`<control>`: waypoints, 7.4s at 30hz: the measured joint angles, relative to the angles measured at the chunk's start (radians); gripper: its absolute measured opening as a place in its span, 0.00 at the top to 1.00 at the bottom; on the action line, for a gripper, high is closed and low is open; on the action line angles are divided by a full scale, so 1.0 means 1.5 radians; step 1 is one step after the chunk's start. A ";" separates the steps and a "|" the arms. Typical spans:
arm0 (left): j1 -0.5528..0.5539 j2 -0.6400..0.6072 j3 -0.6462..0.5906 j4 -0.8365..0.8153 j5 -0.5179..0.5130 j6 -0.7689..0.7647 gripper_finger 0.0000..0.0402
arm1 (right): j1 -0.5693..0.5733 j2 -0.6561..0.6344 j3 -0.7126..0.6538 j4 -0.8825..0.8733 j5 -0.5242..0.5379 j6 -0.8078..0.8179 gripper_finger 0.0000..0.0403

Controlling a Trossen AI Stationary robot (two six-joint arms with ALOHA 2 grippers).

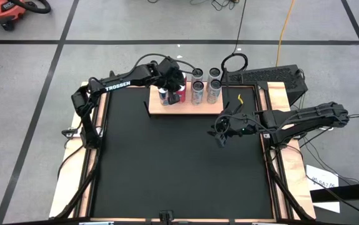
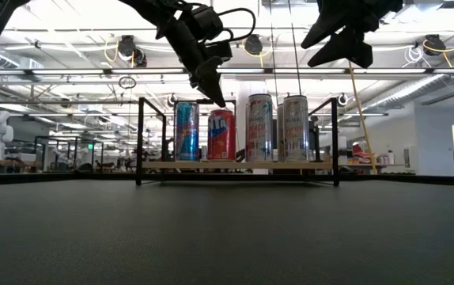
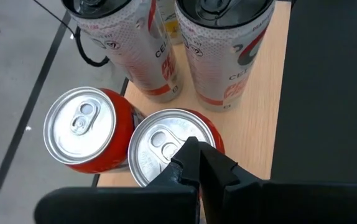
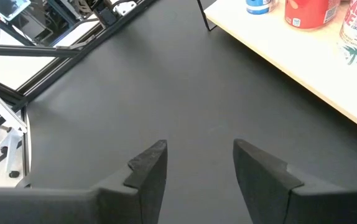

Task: Place canned beverage on shelf
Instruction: Adjust the front orange soda can on the shelf, then remove the front orange soda can from the shelf

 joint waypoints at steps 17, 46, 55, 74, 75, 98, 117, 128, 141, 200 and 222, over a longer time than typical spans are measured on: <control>-0.004 0.035 0.003 0.018 -0.017 -0.100 1.00 | 0.000 0.000 0.000 -0.007 -0.005 0.012 0.58; -0.037 -0.003 -0.004 -0.023 -0.075 -0.217 1.00 | 0.000 -0.014 0.000 -0.005 -0.016 -0.001 0.58; -0.036 -0.052 -0.002 0.008 -0.088 -0.216 1.00 | -0.035 -0.084 0.000 0.016 -0.013 -0.044 0.58; -0.007 -0.022 -0.001 0.056 -0.062 -0.139 1.00 | -0.082 0.053 0.093 0.006 -0.016 -0.113 0.76; -0.006 -0.019 -0.001 0.053 -0.053 -0.130 1.00 | -0.089 0.063 0.115 -0.011 -0.016 -0.126 0.78; -0.015 0.017 0.001 -0.008 -0.005 -0.144 1.00 | -0.185 0.112 0.214 -0.117 -0.067 -0.218 1.00; -0.011 -0.083 -0.001 -0.023 0.015 -0.181 1.00 | -0.201 0.212 0.223 0.021 -0.139 -0.378 0.85; 0.080 -0.174 -0.001 -0.040 0.000 -0.181 0.69 | -0.237 0.421 0.487 -0.098 -0.067 -0.506 0.24; 0.146 -0.198 0.000 -0.134 0.001 -0.100 0.44 | -0.301 0.620 0.724 -0.361 -0.121 -0.595 0.12; 0.083 -0.326 -0.002 -0.293 -0.042 -0.243 0.44 | -0.165 0.657 0.676 -0.462 -0.273 -0.708 0.32; -0.365 -0.569 -0.455 0.026 -0.164 -0.630 0.44 | 0.002 0.518 0.478 -0.259 -0.151 -0.637 0.30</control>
